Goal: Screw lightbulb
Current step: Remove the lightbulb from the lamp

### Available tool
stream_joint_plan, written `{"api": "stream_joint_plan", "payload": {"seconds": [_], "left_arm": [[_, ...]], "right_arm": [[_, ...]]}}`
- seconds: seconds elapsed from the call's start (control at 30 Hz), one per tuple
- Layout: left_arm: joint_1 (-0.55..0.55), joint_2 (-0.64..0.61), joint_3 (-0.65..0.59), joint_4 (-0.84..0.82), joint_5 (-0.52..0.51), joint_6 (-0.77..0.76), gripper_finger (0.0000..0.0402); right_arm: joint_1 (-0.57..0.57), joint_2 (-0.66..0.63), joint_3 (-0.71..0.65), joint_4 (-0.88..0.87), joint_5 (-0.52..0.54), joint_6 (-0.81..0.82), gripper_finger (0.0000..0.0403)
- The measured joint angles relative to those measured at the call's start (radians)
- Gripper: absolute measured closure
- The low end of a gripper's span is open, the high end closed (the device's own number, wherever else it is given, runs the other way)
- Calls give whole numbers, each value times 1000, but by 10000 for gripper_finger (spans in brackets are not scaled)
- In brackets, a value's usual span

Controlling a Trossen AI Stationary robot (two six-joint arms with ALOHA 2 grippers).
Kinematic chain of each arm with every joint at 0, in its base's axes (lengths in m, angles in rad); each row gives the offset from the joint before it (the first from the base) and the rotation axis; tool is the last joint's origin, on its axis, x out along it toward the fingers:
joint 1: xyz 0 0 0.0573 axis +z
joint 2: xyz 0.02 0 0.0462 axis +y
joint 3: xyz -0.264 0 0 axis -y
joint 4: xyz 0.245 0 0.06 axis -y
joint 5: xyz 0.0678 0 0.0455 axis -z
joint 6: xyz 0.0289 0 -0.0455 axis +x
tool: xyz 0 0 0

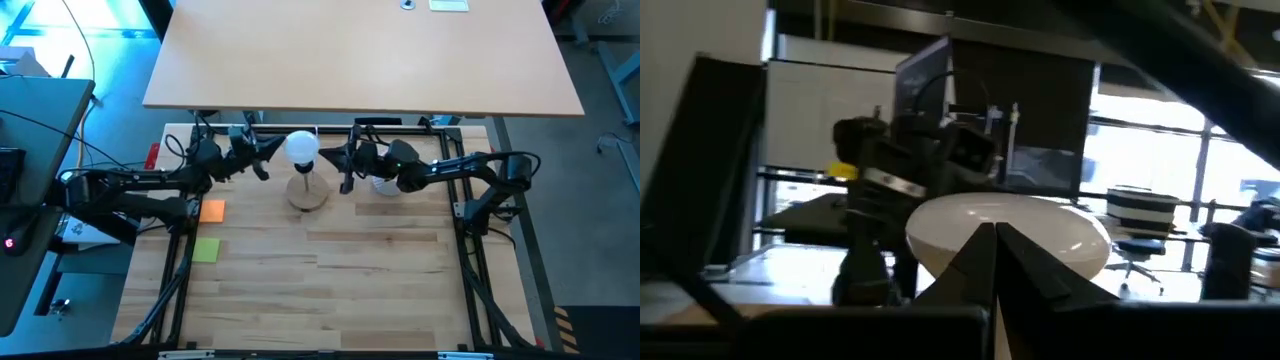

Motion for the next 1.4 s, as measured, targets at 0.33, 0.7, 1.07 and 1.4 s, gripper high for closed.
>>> {"api": "stream_joint_plan", "payload": {"seconds": [0.33, 0.7, 1.07, 1.4], "left_arm": [[-208, -107, 0, -2, -7, -31, 401], [-203, -210, 1, -267, -350, 130, 401], [-203, -81, 75, -222, -153, 62, 401], [-371, -118, 74, -218, -301, 157, 401]], "right_arm": [[-20, -3, -1, -14, 179, 55, 403], [3, -47, 2, 19, -167, 28, 403], [8, -4, 66, -98, 6, 7, 403], [9, -3, 67, -85, 256, 18, 403]]}}
